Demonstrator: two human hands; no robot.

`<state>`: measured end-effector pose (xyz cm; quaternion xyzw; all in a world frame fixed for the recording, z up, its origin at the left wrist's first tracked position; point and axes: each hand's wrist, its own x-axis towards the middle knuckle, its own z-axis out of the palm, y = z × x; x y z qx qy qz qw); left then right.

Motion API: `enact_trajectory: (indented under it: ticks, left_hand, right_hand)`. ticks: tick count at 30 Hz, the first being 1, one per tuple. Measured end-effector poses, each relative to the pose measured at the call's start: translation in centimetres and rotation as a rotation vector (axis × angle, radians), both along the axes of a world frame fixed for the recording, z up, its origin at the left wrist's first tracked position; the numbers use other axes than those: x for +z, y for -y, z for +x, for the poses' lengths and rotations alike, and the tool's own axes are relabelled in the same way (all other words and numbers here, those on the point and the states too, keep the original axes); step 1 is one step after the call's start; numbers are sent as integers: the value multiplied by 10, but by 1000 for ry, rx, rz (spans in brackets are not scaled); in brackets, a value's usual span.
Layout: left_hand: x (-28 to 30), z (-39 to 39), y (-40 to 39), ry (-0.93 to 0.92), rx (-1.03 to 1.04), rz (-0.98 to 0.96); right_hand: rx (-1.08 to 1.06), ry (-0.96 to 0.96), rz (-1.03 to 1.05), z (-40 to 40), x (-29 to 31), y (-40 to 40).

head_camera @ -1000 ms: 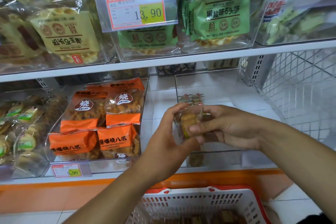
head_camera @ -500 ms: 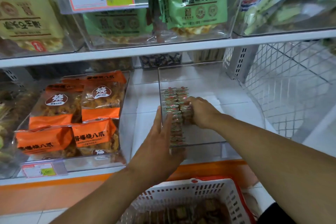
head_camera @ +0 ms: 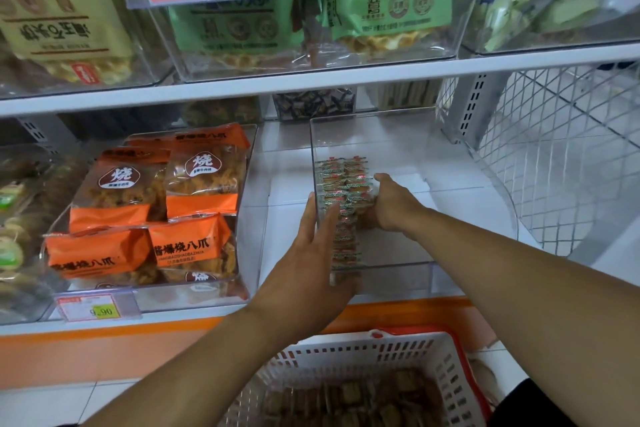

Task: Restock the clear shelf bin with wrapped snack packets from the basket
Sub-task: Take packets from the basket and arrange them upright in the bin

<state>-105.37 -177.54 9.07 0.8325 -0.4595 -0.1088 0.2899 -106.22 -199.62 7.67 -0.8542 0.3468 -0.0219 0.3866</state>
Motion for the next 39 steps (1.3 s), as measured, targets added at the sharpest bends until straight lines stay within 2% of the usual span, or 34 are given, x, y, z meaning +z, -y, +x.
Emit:
enact_trajectory:
  ticks: [4,6,8,10,13,15,17,19,20,22,24,25,26,30,33,35,39]
  left_hand:
    - [6,2,-5,21,1,-26]
    - [9,1,-8,31,-2,-38]
    - [14,-1,-13,43,2,-40]
    - [19,-7,-17,100,23,-63]
    - [19,-17,-28,207,90,-238]
    - [7,-24,-39,220,108,-322]
    - [-19,-33,-49,161,101,-297]
    - [-55,-45,-61,40,85,-174]
    - [-77,-50,-68,-36,78,-69]
    - [-123,-59,-87,-164,48,197]
    - [-166,-66,-108,-312,1,395]
    - [-186,-69,-117,-380,-28,470]
    - [-203,-73,-124,-407,-49,541]
    - [-255,-88,-130,-358,-156,858]
    - [-278,-98,-121,-312,-136,843]
    - [-293,-103,-114,-323,-115,825]
    - [-319,-113,-108,-354,-175,877]
  right_hand:
    - [20,-51,-113,-3,11,5]
    - [38,-12,-180,-9,21,5]
    - [52,126,-266,-19,33,-1]
    - [69,353,-373,-31,45,-13]
    - [227,661,-487,-55,57,-43]
    - [369,767,-524,-72,51,-69]
    - [526,776,-558,-91,28,-96]
    - [695,641,-568,-112,-13,-120]
    - [773,474,-557,-122,-36,-129]
    - [856,-27,-481,-140,-85,-139]
    - [865,-564,-298,-157,-135,-140]
    - [875,-728,-225,-165,-159,-140]
    - [871,-780,-185,-174,-181,-140]
    - [805,-689,-234,-193,-238,-138]
    - [792,-630,-150,-193,-264,-140]
    - [859,-631,-67,-191,-277,-147]
    - [911,-670,-112,-198,-299,-164]
